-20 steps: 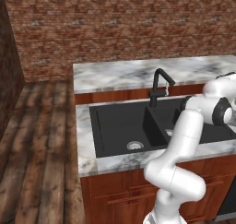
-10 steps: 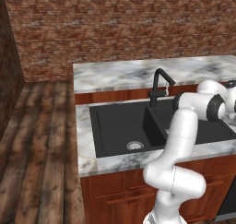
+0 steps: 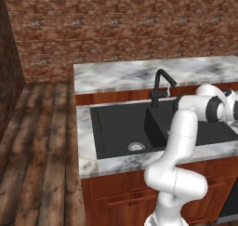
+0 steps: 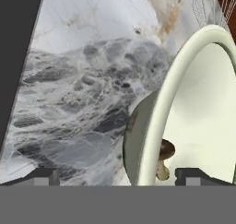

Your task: Pick the mushroom from the sink and place it in the bowl. Then pick the bowl and place it in the microwave. Then close the microwave door and press the start button.

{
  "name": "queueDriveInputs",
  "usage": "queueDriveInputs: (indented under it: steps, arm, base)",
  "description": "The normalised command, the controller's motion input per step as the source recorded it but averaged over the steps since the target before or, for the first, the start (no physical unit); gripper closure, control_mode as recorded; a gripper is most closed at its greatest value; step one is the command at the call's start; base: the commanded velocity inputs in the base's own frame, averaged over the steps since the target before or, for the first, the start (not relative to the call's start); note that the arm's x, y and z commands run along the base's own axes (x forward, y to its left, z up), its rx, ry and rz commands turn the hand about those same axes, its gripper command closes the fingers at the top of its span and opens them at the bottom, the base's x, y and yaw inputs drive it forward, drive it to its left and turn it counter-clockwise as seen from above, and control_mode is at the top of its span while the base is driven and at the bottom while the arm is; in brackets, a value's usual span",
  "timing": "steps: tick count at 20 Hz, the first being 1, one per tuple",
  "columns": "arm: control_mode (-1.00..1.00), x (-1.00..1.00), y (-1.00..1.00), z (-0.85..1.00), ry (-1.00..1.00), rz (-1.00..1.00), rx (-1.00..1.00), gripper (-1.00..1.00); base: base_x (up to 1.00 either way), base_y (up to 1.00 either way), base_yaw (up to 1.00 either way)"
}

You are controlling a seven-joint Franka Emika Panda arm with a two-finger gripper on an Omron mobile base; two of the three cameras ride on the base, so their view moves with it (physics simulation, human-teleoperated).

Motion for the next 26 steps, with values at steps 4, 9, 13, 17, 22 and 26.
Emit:
queueDriveInputs:
  steps: [4, 9, 13, 17, 22, 26]
  arm:
    - [-1.00, 0.23, -0.24, 0.00, 0.03, 0.00, 0.00, -1.00]
    - [-1.00, 0.20, -0.34, -0.02, 0.03, 0.00, 0.00, -1.00]
    - [-1.00, 0.20, -0.36, -0.15, 0.05, 0.00, 0.00, -1.00]
    - [-1.00, 0.13, -0.38, -0.09, 0.02, 0.00, 0.00, -1.00]
    - [-1.00, 0.00, -0.36, 0.00, 0.00, 0.00, 0.00, 1.00]
    - [-1.00, 0.00, -0.22, 0.02, 0.00, 0.00, 0.00, 1.00]
  base:
    - [0.00, 0.00, 0.00]
    - [0.00, 0.00, 0.00]
    - [0.00, 0.00, 0.00]
    - [0.00, 0.00, 0.00]
    - [0.00, 0.00, 0.00]
    - [0.00, 0.00, 0.00]
